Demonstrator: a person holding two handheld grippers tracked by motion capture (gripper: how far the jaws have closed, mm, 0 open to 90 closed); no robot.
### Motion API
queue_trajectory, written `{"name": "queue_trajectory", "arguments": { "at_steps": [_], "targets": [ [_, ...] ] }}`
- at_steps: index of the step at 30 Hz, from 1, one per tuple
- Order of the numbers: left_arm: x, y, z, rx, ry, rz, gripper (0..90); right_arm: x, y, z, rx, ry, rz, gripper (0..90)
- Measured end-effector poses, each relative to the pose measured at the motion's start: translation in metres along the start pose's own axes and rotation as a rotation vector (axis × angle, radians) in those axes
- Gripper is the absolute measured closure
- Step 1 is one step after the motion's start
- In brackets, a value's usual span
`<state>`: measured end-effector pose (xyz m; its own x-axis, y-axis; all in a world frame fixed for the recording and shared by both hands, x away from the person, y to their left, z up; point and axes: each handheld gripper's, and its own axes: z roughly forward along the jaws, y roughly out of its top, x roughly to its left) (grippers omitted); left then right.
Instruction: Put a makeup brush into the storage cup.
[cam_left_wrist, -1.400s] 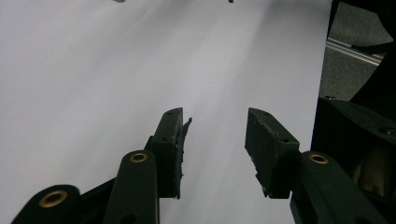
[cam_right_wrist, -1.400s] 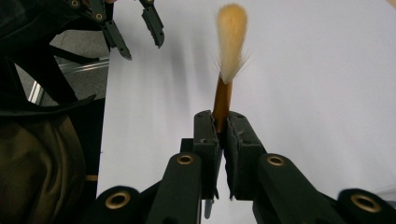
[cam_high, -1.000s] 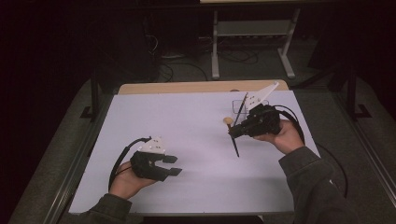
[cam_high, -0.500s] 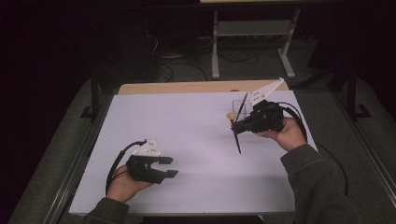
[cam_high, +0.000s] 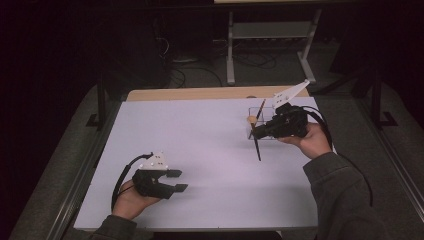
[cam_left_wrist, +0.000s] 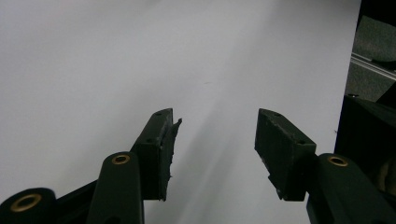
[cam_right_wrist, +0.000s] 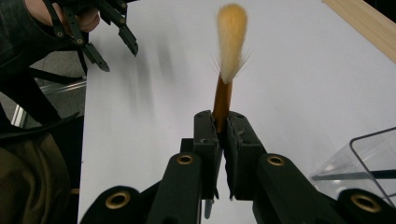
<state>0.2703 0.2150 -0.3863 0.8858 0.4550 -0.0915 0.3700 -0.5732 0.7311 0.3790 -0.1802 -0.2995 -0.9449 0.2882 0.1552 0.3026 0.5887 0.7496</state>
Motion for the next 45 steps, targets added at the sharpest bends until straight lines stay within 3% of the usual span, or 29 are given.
{"name": "queue_trajectory", "arguments": {
  "at_steps": [11, 27, 32, 34, 45],
  "targets": [
    [0.000, -0.010, 0.000, -0.014, 0.005, -0.015, 45.8, -0.004, 0.013, -0.010, 0.018, -0.038, -0.015, 82.9],
    [0.001, -0.017, -0.002, -0.040, 0.023, -0.028, 42.7, -0.016, 0.023, -0.021, 0.013, -0.068, 0.016, 82.8],
    [0.002, -0.019, -0.003, -0.040, 0.033, -0.030, 40.6, -0.020, 0.026, -0.025, 0.014, -0.087, 0.006, 82.9],
    [0.002, -0.021, -0.003, -0.046, 0.034, -0.040, 39.1, -0.020, 0.027, -0.026, 0.015, -0.081, 0.025, 82.8],
    [0.007, -0.025, -0.006, -0.059, 0.063, -0.039, 35.3, -0.027, 0.031, -0.029, 0.012, -0.090, 0.029, 82.8]
  ]
}}
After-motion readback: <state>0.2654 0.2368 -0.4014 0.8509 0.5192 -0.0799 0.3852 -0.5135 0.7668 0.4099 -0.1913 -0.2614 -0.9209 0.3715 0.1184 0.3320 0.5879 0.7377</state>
